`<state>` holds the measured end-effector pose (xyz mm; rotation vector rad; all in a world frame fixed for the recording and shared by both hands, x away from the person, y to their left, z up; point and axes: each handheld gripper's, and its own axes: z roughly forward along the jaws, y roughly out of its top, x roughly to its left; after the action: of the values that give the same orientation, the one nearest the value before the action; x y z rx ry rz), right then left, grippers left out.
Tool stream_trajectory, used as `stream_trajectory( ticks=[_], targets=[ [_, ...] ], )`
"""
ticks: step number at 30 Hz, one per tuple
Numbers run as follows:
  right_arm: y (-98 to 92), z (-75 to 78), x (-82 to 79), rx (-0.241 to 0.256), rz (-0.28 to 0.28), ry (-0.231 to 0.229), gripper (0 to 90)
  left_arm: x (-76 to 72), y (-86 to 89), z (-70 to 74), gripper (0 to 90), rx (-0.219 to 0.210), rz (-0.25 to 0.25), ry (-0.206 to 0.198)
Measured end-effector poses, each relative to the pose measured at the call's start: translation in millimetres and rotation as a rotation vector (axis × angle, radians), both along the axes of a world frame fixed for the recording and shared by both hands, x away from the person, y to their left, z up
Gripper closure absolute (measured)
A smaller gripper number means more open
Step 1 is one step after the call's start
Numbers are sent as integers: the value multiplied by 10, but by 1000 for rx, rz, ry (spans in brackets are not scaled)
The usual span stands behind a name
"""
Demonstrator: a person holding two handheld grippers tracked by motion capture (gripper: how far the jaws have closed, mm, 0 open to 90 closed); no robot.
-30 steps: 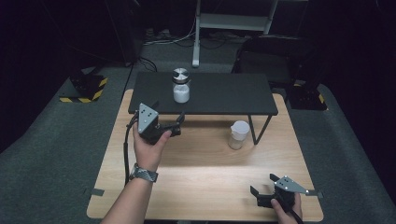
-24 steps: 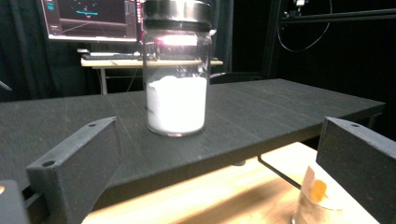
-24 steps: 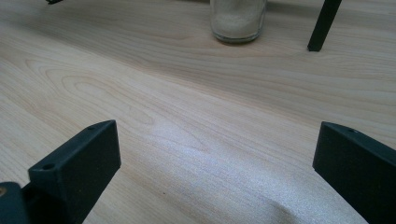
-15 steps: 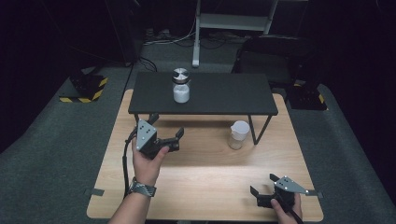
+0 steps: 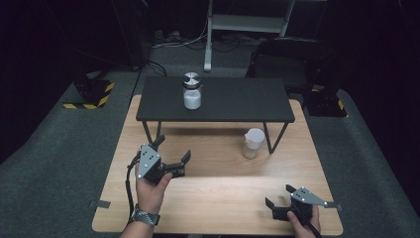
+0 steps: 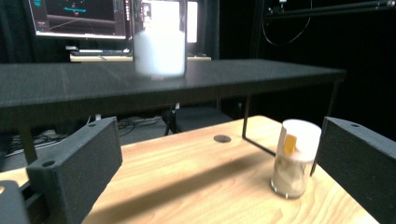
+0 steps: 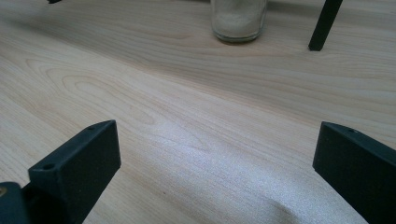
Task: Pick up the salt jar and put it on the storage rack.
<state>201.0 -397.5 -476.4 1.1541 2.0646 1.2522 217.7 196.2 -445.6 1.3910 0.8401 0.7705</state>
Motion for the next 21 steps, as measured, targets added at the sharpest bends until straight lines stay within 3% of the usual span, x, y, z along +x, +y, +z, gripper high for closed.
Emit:
stream_trajectory(
  ticks=[6, 13, 21],
  targets=[
    [-3, -1, -1, 2, -3, 1, 5, -98, 56, -149, 3, -8, 4, 21],
    [3, 0, -3, 0, -4, 0, 5, -188, 88, -309, 3, 15, -10, 55],
    [3, 0, -4, -1, -2, -1, 5, -276, 126, -485, 3, 15, -13, 116]
  ],
)
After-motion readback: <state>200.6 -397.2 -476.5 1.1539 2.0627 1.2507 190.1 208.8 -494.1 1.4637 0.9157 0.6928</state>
